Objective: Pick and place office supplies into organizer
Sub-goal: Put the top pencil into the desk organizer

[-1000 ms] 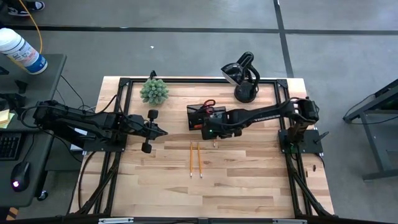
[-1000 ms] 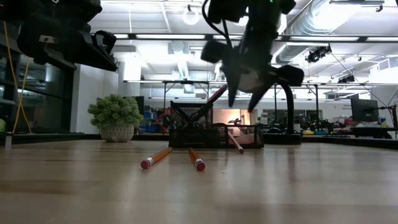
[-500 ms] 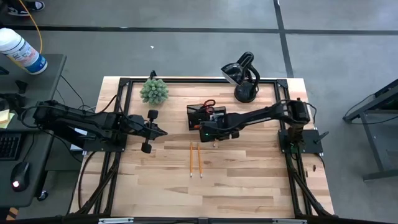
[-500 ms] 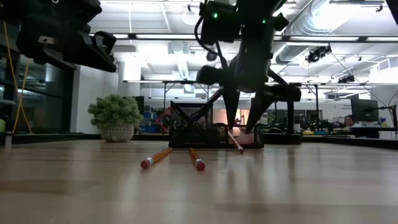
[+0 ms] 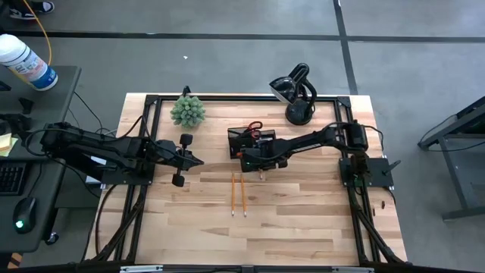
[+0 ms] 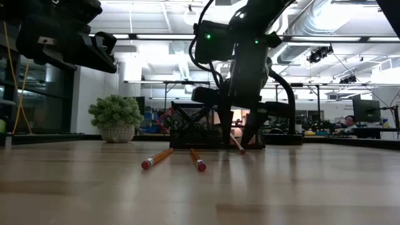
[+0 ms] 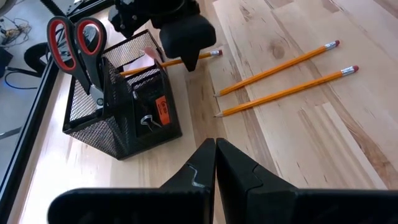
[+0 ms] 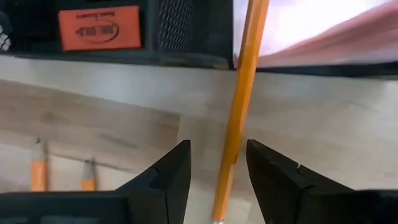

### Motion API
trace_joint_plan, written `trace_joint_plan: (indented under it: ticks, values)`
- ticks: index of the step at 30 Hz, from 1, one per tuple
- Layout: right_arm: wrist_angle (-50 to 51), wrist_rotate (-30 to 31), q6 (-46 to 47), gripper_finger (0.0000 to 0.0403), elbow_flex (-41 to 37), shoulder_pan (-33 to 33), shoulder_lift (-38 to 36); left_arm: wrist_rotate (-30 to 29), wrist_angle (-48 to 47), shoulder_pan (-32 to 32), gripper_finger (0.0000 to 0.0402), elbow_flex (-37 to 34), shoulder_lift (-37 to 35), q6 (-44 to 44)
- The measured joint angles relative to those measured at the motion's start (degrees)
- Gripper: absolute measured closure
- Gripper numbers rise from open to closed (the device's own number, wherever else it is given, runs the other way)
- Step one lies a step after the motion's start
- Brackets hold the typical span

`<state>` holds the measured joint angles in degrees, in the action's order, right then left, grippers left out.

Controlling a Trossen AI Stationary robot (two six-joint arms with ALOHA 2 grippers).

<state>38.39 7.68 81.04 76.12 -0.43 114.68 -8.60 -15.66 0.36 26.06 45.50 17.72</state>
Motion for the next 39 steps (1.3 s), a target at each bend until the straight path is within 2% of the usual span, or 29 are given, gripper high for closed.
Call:
trace_joint_plan:
  ticks: [4, 8, 17, 22, 26, 34, 39]
  values:
    - [0.1, 0.9, -0.2, 0.0255, 0.0, 0.0, 0.6, 0.0, 0.0, 0.0, 0.0399, 0.0, 0.0, -0.1]
    - [0.3, 1.6, -0.7, 0.0273, 0.1, 0.0, 0.7, 0.0, 0.0, 0.0, 0.0399, 0.0, 0.0, -0.2]
    - [0.2, 2.5, -3.3, 0.0385, 0.0, -0.5, 0.8, 0.0, 0.0, 0.0, 0.0399, 0.0, 0.0, -0.2]
    - [1.2, 2.4, -3.0, 0.0373, 0.0, -0.3, 0.6, 0.0, -0.2, 0.0, 0.0399, 0.0, 0.0, -0.2]
    - [5.1, 2.0, -2.4, 0.0387, -0.1, 0.7, -0.8, 0.0, -1.1, 0.0, 0.0399, 0.0, 0.0, -0.2]
    - [9.9, 1.0, -2.0, 0.0386, 0.0, 2.1, -6.8, 0.0, -1.3, 0.0, 0.0399, 0.0, 0.0, -0.2]
    - [16.3, 0.4, -1.4, 0.0386, 0.0, 3.8, -11.4, 0.0, -1.3, 0.0, 0.0399, 0.0, 0.0, -0.2]
